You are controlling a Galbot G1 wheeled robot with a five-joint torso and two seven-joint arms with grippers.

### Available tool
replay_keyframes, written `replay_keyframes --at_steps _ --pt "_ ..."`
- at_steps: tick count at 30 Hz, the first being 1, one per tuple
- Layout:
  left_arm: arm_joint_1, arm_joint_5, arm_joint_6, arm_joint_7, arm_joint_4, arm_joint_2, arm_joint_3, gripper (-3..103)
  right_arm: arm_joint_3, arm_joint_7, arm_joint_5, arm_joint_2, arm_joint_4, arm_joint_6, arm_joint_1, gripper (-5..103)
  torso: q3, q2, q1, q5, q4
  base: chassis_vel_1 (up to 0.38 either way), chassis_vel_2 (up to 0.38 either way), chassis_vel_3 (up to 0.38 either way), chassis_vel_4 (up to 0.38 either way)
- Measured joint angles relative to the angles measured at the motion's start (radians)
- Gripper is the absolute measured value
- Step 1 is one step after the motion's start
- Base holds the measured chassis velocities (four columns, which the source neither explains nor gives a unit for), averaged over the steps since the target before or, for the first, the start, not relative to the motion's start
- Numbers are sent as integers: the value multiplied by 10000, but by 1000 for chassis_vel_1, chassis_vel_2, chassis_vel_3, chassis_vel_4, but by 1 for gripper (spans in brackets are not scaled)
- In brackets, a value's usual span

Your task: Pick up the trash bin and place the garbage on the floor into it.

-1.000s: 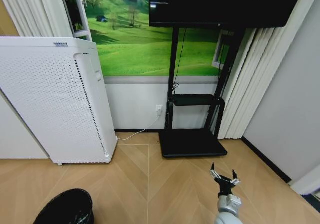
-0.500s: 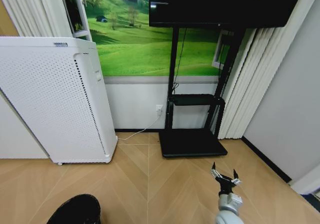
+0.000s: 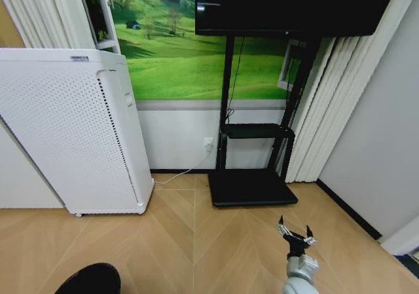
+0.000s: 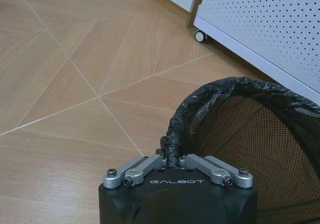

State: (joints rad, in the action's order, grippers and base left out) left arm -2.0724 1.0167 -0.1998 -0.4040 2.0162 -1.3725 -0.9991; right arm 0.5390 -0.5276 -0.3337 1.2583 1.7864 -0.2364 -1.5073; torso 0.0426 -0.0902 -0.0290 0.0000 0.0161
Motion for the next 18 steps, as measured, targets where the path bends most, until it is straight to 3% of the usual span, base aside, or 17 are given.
replay_keyframes --at_steps 18 --pt "-176 -772 128 373 -145 -16 304 1 12 39 29 -165 -264 -188 10 100 0 -3 1 -1 1 0 0 0 0"
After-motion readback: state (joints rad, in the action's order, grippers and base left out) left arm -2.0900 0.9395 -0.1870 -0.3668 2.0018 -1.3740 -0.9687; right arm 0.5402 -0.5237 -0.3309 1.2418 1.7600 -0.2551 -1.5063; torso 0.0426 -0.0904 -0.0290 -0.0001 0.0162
